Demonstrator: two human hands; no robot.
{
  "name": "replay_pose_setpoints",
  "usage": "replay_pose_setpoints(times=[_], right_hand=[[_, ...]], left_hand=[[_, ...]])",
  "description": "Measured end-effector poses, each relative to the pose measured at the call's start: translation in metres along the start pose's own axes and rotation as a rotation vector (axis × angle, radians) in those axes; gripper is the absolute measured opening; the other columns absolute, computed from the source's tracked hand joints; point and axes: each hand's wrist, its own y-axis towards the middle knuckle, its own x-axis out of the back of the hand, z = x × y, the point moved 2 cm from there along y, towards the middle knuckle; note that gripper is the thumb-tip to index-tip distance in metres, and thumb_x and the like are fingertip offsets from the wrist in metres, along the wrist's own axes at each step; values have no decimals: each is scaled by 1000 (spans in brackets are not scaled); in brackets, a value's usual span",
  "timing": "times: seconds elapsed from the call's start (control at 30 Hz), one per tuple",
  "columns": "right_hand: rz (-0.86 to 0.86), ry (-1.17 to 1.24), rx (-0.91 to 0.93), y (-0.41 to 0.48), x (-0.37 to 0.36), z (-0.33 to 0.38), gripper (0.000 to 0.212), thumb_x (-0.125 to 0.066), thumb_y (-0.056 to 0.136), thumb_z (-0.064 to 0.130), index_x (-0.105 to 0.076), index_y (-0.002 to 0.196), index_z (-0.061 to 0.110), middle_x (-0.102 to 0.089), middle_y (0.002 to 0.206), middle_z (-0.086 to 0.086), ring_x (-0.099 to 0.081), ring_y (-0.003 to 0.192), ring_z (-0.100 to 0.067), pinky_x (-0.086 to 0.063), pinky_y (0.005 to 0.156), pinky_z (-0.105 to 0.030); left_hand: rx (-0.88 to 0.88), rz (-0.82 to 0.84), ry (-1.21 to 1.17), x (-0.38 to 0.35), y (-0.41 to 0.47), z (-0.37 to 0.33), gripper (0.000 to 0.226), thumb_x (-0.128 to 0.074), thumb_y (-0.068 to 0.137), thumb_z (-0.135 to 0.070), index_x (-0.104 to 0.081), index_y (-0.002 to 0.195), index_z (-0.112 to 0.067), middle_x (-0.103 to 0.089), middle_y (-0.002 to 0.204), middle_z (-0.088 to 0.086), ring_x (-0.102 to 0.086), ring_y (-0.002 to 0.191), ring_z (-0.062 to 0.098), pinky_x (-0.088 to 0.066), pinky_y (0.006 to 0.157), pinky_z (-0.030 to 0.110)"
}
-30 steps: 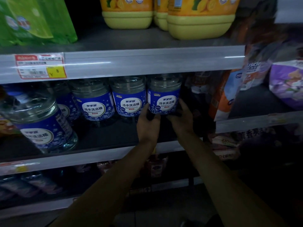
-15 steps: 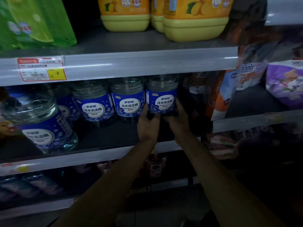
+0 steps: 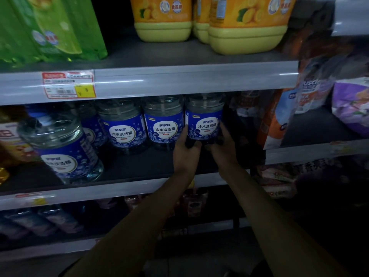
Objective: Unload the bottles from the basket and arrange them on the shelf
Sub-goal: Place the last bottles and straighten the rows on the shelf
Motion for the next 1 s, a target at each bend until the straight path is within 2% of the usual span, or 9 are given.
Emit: replay_pose_setpoints(times=[0.2, 0.3, 0.37, 0.43, 0.5, 0.6, 0.8, 0.9, 1.0], right_hand=[[61, -211, 58, -11, 5, 2, 82, -78, 73, 2, -52, 142, 36, -66, 135, 4, -61, 125, -16, -52, 106, -47], [45, -345, 58, -23, 8, 9, 77, -82, 79, 14, -49, 147, 26, -64, 139, -1, -59, 128, -20, -48, 108, -38], [59, -408, 71, -31, 12, 12, 76, -82, 82, 20, -47, 149, 23, -62, 140, -1, -57, 130, -20, -46, 105, -33], [96, -490, 124, -38, 13, 14, 75, -83, 82, 26, -48, 148, 23, -61, 142, 0, -55, 132, -20, -45, 105, -32], [144, -614, 179, -47, 12, 18, 78, -82, 83, 32, -45, 151, 22, -55, 148, -2, -51, 136, -22, -43, 109, -34], [230, -786, 235, -64, 7, 25, 82, -80, 85, 39, -40, 154, 23, -46, 154, -6, -45, 141, -27, -40, 111, -35], [415, -883, 358, -106, -25, 39, 85, -77, 86, 47, -36, 157, 24, -34, 161, -4, -35, 147, -24, -37, 117, -37], [480, -867, 409, -127, -51, 44, 78, -76, 88, 46, -40, 154, 26, -40, 155, -1, -41, 141, -21, -39, 109, -29], [542, -865, 417, -145, -83, 47, 76, -74, 90, 46, -41, 155, 23, -39, 154, -2, -43, 139, -20, -37, 106, -25]], left_hand=[[16, 87, 7, 14, -7, -13, 60, -65, 94, -12, -50, 151, -24, -62, 140, -4, -57, 129, 12, -48, 108, 32], [-12, 96, 77, 30, -19, -19, 52, -64, 97, -9, -53, 146, -21, -61, 139, -2, -54, 124, 7, -45, 103, 25], [-50, 91, 143, 45, -28, -22, 51, -66, 95, -10, -55, 143, -24, -61, 136, -5, -53, 125, 7, -45, 107, 28], [-70, 95, 239, 62, -36, -23, 50, -67, 95, -14, -54, 142, -27, -62, 131, -7, -56, 127, 12, -47, 109, 35], [-97, 91, 373, 80, -47, -25, 54, -67, 93, -27, -51, 145, -32, -61, 137, -7, -56, 128, 14, -48, 109, 40], [-198, 95, 646, 110, -69, -28, 62, -63, 89, -46, -44, 147, -38, -55, 141, -4, -55, 128, 18, -51, 104, 41], [-416, 111, 1108, 182, -107, -30, 71, -49, 89, -59, -36, 154, -35, -48, 149, -3, -50, 131, 25, -52, 99, 47], [-433, 33, 1189, 222, -119, -33, 69, -52, 89, -59, -40, 152, -32, -53, 143, 1, -54, 127, 27, -54, 96, 46], [-313, -62, 1157, 263, -125, -34, 76, -50, 85, -68, -41, 151, -31, -52, 146, 4, -54, 128, 28, -54, 95, 44]])
